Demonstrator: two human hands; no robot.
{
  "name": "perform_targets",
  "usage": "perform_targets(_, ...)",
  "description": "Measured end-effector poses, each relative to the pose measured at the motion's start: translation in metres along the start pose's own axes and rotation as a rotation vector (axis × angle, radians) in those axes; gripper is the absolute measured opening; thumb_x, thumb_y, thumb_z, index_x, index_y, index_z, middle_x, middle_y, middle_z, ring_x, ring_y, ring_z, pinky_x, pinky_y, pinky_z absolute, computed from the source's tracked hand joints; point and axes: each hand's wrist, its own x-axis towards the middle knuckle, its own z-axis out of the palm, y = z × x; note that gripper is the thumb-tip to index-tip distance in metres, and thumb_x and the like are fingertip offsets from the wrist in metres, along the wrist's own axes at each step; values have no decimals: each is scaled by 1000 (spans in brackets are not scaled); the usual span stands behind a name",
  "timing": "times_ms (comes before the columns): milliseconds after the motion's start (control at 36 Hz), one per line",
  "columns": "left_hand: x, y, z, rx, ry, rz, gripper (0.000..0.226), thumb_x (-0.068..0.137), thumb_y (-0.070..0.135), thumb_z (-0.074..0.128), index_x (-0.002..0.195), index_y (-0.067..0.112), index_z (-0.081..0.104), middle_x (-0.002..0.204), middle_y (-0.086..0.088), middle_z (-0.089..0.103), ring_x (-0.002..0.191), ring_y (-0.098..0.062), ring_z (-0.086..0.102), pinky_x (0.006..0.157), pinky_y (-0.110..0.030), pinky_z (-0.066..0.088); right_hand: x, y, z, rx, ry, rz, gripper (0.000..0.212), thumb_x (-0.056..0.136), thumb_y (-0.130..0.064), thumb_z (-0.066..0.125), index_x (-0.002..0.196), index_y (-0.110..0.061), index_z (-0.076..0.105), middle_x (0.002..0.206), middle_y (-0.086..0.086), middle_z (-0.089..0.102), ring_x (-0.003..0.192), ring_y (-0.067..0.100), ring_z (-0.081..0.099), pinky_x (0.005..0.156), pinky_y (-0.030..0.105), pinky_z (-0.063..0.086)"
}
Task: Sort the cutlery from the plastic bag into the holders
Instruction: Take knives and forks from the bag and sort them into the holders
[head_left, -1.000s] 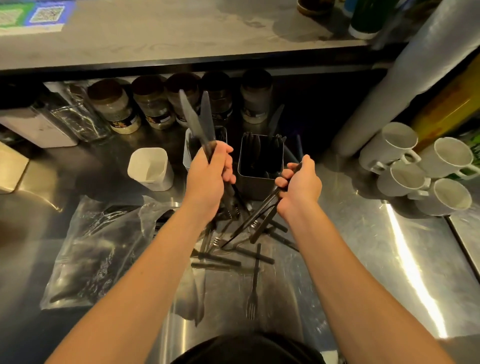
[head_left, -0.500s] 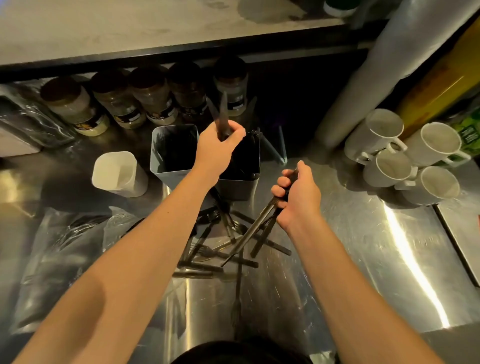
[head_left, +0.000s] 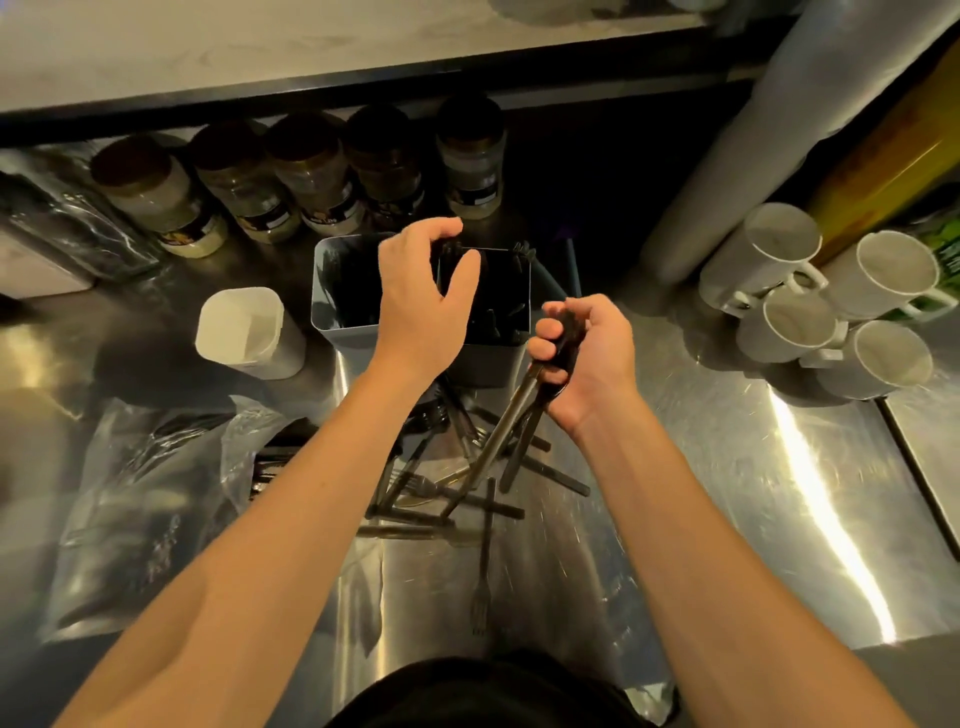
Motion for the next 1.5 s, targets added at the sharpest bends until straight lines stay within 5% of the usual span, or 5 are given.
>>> perform_targets(83,-16,21,-13,-51,20,-2,18,98,33,50,110,21,57,102,5,57,97,-16,53,88,-31,47,-6,-1,8,-12,-51,-43,9,89,-18,47,84,-14,53,64,-4,45,49,9,39,35,18,20)
perform_targets(250,-65,53,-37,-8,-778,-346,41,99,50,51,135,36,36,103,13,65,73,-1,65,60,-22,51,-15,3,24,-29,-61,-144,30,103,-37,48,93,-11,60,69,-1,57,53,11,49,39,20,30)
perform_targets(1028,-73,37,-54,-511,-429,-672,21,103,29,52,103,22,71,76,9,67,76,-8,59,74,-26,49,-28,8,26,-86,115,-202,22,98,-12,58,119,-5,58,103,13,77,84,20,76,38,16,28)
perform_targets(1306,10,35,-24,-545,13,-407,17,101,18,57,100,29,70,97,9,77,93,-7,71,80,-22,57,-14,-9,2,-20,185,-163,26,99,-12,57,125,-5,57,97,10,78,85,20,77,36,15,31)
perform_targets(1500,30,-1,14,-263,-152,-378,21,92,11,69,106,27,65,105,5,72,101,-8,67,96,-32,55,-3,-17,-6,-35,181,-127,22,97,-14,58,116,-6,61,86,3,76,55,10,58,36,16,29)
